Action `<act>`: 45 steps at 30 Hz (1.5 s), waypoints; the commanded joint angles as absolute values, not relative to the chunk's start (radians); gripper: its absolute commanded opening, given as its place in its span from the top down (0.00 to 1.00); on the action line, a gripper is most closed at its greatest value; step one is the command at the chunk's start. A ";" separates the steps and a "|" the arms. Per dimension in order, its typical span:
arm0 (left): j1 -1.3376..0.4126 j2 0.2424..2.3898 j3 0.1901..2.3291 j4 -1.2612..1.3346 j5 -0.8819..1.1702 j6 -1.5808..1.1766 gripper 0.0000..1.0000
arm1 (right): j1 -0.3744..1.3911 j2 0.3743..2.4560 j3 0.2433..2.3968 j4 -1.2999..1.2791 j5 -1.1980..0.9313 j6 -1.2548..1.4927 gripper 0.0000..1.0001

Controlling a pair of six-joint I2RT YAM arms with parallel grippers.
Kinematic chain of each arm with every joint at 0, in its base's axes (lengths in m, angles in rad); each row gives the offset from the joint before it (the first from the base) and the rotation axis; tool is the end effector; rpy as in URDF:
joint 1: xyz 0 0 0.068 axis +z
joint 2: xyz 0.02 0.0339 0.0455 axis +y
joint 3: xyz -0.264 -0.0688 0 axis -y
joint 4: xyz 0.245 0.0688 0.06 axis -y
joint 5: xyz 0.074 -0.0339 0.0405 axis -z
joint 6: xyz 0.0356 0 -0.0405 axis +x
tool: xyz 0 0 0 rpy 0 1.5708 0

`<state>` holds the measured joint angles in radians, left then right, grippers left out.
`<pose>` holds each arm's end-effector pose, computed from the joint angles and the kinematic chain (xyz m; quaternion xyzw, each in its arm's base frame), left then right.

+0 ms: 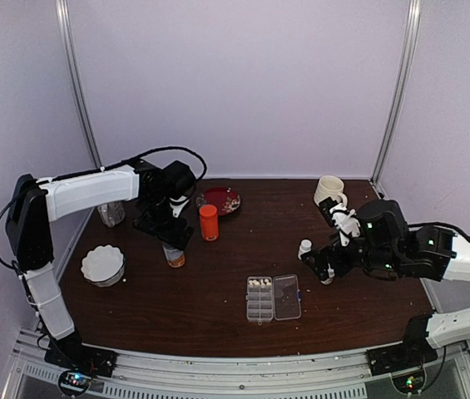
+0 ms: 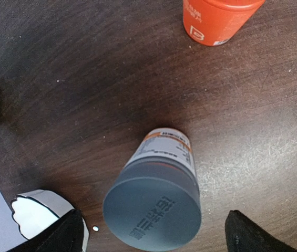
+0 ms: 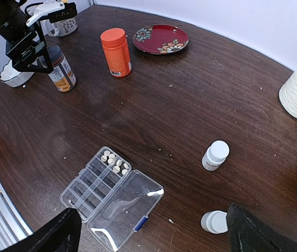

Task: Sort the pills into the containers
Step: Place the pill bottle at the center of the board, then pick up the pill bottle from the center of the board.

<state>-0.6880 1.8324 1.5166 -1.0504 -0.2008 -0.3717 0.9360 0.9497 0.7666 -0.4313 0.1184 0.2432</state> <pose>0.2841 -0.2243 0.2428 0.1458 0.9790 0.0347 0.1381 0.1265 0.1646 0.2795 -0.2753 0.8429 0.2118 0.4110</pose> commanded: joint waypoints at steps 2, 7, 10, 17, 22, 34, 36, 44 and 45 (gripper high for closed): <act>-0.684 1.753 1.533 -1.061 -0.238 -0.380 0.02 | 0.931 0.935 0.780 -0.462 0.168 0.272 0.00; -0.709 1.657 1.564 -1.093 -0.264 -0.394 0.02 | 0.931 0.946 0.790 -0.495 0.204 0.295 0.00; -0.737 1.607 1.579 -1.102 -0.314 -0.433 0.03 | 0.931 0.950 0.796 -0.518 0.243 0.328 0.03; -0.882 1.475 1.505 -1.012 -0.540 -0.526 0.03 | 0.880 1.015 0.856 -0.687 0.378 0.442 0.27; -0.931 1.385 1.395 -0.858 -0.520 -0.534 0.02 | 0.822 1.061 0.891 -0.750 0.370 0.462 0.31; -0.946 1.150 1.093 -0.425 -0.275 -0.461 0.03 | 0.695 1.270 0.936 -0.716 0.197 0.448 0.41; -0.946 1.125 1.057 -0.370 -0.252 -0.447 0.02 | 0.690 1.309 0.947 -0.708 0.174 0.454 0.41; -0.946 1.082 1.008 -0.249 -0.182 -0.402 0.02 | 0.661 1.387 0.946 -0.664 0.098 0.477 0.41; -0.948 1.082 1.007 -0.244 -0.177 -0.399 0.03 | 0.659 1.393 0.940 -0.657 0.086 0.477 0.41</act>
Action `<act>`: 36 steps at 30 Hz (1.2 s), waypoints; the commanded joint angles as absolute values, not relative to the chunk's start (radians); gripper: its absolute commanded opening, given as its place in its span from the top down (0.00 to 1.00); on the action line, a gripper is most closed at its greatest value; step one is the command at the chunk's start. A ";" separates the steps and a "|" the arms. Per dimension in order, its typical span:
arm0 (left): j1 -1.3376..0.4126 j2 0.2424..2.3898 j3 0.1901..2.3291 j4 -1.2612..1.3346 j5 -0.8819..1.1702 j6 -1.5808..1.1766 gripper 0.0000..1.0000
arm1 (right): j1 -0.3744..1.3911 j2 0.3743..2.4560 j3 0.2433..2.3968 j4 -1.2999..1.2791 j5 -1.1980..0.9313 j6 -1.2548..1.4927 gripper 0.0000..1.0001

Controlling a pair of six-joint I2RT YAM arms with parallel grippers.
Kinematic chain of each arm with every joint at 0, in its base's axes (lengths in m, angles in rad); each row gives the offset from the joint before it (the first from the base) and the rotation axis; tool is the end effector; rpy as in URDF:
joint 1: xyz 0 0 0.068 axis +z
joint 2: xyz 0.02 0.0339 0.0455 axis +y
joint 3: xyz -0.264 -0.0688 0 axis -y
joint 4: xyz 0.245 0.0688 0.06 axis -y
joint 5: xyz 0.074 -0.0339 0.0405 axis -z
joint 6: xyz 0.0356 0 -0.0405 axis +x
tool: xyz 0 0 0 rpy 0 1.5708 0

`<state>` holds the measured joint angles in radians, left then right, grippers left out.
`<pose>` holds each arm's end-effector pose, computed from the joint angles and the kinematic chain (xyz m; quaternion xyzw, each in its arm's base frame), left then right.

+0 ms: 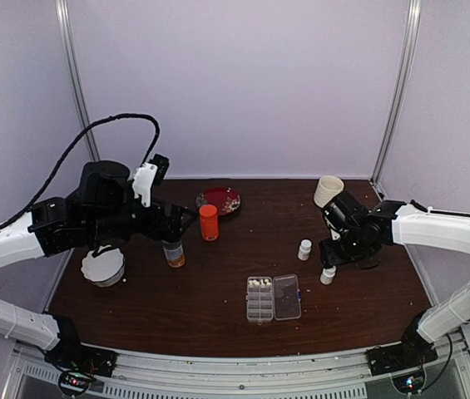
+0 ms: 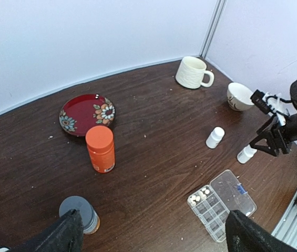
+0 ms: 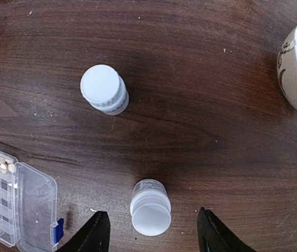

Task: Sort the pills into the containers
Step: Pick up the pill bottle from the center of the board.

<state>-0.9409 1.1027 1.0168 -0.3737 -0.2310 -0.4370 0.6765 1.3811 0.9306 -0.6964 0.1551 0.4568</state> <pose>0.1524 -0.1952 0.3397 0.1515 0.8324 -0.2575 0.4667 0.2076 0.1596 0.2206 -0.0907 0.9706 0.0487 0.2176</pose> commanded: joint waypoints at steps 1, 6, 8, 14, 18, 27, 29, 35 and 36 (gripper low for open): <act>-0.947 1.081 1.005 -0.239 -0.175 -0.396 0.02 | 0.658 1.401 0.938 -0.653 0.081 0.479 0.41; -0.948 1.081 0.997 -0.223 -0.173 -0.394 0.02 | 0.657 1.426 0.926 -0.648 0.066 0.482 0.38; -0.946 1.083 0.997 -0.219 -0.173 -0.394 0.03 | 0.657 1.425 0.915 -0.649 0.076 0.487 0.38; -0.947 1.094 0.997 -0.202 -0.155 -0.393 0.02 | 0.657 1.428 0.876 -0.633 0.089 0.493 0.41; -0.948 1.097 1.001 -0.198 -0.151 -0.387 0.02 | 0.655 1.442 0.867 -0.622 0.092 0.495 0.42; -0.948 1.101 1.005 -0.201 -0.155 -0.385 0.03 | 0.655 1.452 0.871 -0.619 0.104 0.492 0.53; -0.948 1.102 1.010 -0.204 -0.155 -0.385 0.02 | 0.655 1.455 0.875 -0.623 0.106 0.491 0.56; -0.947 1.107 1.015 -0.209 -0.153 -0.381 0.02 | 0.655 1.455 0.881 -0.641 0.120 0.488 0.58; -0.948 1.109 1.018 -0.211 -0.153 -0.381 0.02 | 0.655 1.451 0.878 -0.642 0.123 0.489 0.58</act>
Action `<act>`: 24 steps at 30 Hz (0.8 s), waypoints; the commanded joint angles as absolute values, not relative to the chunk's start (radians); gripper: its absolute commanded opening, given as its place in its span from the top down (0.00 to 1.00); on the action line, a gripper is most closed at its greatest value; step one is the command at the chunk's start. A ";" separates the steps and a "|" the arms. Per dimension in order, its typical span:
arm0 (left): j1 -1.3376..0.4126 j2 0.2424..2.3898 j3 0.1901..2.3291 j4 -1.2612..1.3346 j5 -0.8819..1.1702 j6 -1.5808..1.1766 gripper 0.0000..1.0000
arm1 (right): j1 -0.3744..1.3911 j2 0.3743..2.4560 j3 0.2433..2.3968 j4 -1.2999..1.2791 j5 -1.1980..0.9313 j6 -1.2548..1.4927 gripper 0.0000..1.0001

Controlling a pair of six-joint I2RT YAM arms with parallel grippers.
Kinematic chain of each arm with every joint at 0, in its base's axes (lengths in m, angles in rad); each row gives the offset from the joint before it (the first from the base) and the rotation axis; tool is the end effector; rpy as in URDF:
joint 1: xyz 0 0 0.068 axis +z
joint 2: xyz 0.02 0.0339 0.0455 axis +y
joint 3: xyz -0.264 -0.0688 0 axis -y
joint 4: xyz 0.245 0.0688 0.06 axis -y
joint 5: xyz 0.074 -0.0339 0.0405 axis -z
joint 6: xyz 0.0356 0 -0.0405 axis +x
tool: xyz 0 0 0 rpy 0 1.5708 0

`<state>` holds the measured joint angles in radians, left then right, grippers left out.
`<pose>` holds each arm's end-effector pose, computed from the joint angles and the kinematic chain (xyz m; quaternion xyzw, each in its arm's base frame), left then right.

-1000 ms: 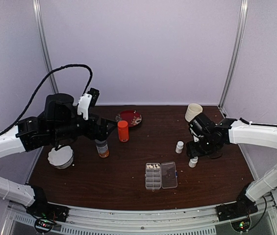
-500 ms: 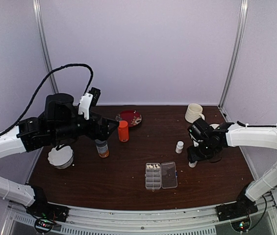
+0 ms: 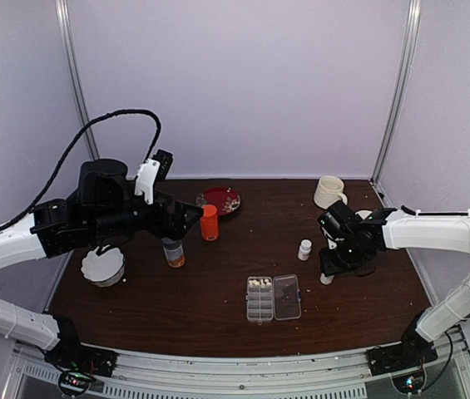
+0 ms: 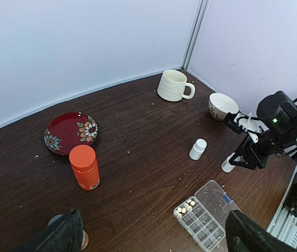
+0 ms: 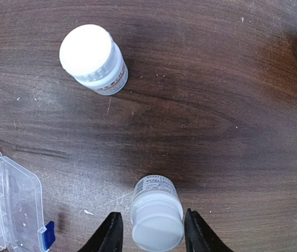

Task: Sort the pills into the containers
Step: Pick up the pill bottle from the center of the board.

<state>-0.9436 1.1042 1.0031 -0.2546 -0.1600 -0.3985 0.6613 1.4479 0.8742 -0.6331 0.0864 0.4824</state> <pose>0.1533 -0.2018 0.3462 0.1764 0.8005 -0.3024 0.4864 0.2110 0.1603 0.1906 -0.0800 0.9793 0.0621 0.1750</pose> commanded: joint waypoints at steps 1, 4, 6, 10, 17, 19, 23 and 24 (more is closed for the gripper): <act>-0.948 1.112 1.019 -0.212 -0.155 -0.380 0.03 | 0.655 1.449 0.876 -0.644 0.125 0.489 0.58; -0.948 1.118 1.025 -0.216 -0.155 -0.376 0.02 | 0.654 1.442 0.873 -0.648 0.124 0.488 0.58; -0.947 1.122 1.030 -0.219 -0.150 -0.373 0.03 | 0.655 1.438 0.873 -0.654 0.124 0.486 0.58; -0.948 1.122 1.031 -0.218 -0.149 -0.373 0.03 | 0.655 1.423 0.866 -0.656 0.118 0.485 0.66; -0.948 1.117 1.028 -0.222 -0.147 -0.373 0.02 | 0.655 1.425 0.862 -0.657 0.117 0.479 0.62; -0.948 1.114 1.025 -0.222 -0.147 -0.373 0.02 | 0.655 1.428 0.862 -0.656 0.114 0.475 0.62; -0.947 1.117 1.026 -0.222 -0.147 -0.373 0.02 | 0.655 1.428 0.859 -0.652 0.111 0.468 0.64; -0.948 1.116 1.026 -0.223 -0.147 -0.373 0.02 | 0.655 1.428 0.858 -0.652 0.111 0.467 0.66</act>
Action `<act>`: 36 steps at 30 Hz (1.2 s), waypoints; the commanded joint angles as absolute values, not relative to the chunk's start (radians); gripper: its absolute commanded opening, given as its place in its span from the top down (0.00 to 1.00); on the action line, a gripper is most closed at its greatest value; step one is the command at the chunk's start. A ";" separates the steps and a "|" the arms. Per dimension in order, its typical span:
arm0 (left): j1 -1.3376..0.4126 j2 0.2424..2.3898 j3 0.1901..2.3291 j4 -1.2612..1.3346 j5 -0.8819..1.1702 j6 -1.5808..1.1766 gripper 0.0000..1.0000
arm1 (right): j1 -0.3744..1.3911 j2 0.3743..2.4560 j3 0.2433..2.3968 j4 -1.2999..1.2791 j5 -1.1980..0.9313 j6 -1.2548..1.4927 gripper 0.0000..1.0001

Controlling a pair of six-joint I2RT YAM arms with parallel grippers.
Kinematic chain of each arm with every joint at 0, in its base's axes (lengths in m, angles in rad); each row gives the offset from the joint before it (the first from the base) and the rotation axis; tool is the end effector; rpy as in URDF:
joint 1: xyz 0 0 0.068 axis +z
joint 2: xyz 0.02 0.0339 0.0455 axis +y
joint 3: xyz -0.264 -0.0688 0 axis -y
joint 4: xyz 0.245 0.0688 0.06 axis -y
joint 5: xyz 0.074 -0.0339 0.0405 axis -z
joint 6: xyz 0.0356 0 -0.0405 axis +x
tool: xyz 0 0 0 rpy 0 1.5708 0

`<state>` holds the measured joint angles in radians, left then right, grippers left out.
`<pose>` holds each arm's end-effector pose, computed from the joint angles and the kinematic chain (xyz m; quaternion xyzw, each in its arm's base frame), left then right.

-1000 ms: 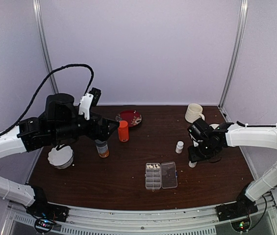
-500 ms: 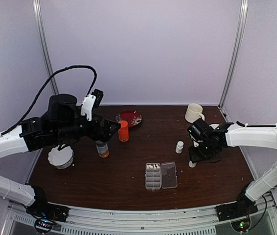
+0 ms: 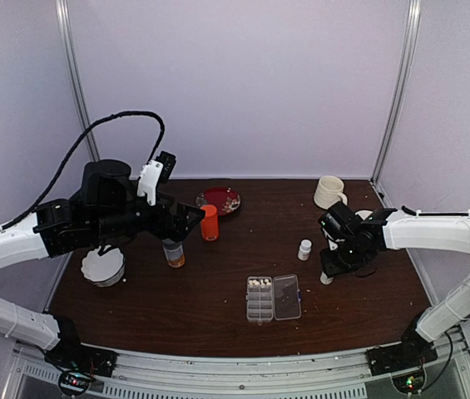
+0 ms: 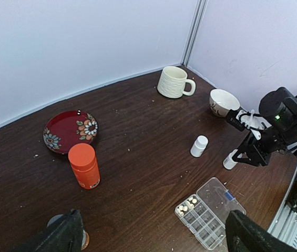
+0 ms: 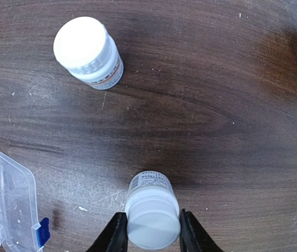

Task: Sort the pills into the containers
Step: Pick up the pill bottle from the center of the board.

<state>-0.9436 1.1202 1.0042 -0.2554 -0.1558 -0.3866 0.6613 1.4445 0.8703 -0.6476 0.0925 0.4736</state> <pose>0.1553 -0.2049 0.3428 0.1840 0.8034 -0.2967 0.4824 0.2092 0.1586 0.1899 -0.0842 0.9802 0.0548 0.1707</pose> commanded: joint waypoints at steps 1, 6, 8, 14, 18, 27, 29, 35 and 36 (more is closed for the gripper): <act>-0.947 1.115 1.026 -0.224 -0.146 -0.373 0.03 | 0.655 1.427 0.860 -0.653 0.110 0.466 0.67; -0.948 1.111 1.022 -0.228 -0.146 -0.376 0.03 | 0.655 1.428 0.865 -0.654 0.110 0.465 0.70; -0.947 1.105 1.019 -0.230 -0.146 -0.378 0.03 | 0.654 1.428 0.865 -0.653 0.110 0.465 0.66; -0.947 1.082 0.996 -0.227 -0.147 -0.385 0.03 | 0.655 1.438 0.868 -0.655 0.105 0.460 0.49; -0.948 1.076 0.995 -0.227 -0.147 -0.382 0.02 | 0.655 1.441 0.873 -0.655 0.101 0.457 0.62; -0.947 1.089 1.012 -0.227 -0.140 -0.376 0.03 | 0.654 1.416 0.881 -0.674 0.106 0.451 0.74; -0.948 1.093 1.011 -0.220 -0.142 -0.377 0.03 | 0.655 1.405 0.882 -0.680 0.107 0.451 0.76; -0.949 1.105 1.003 -0.182 -0.148 -0.380 0.02 | 0.655 1.355 0.885 -0.700 0.107 0.449 0.76; -0.953 1.106 1.000 -0.169 -0.152 -0.379 0.02 | 0.655 1.348 0.886 -0.705 0.107 0.449 0.76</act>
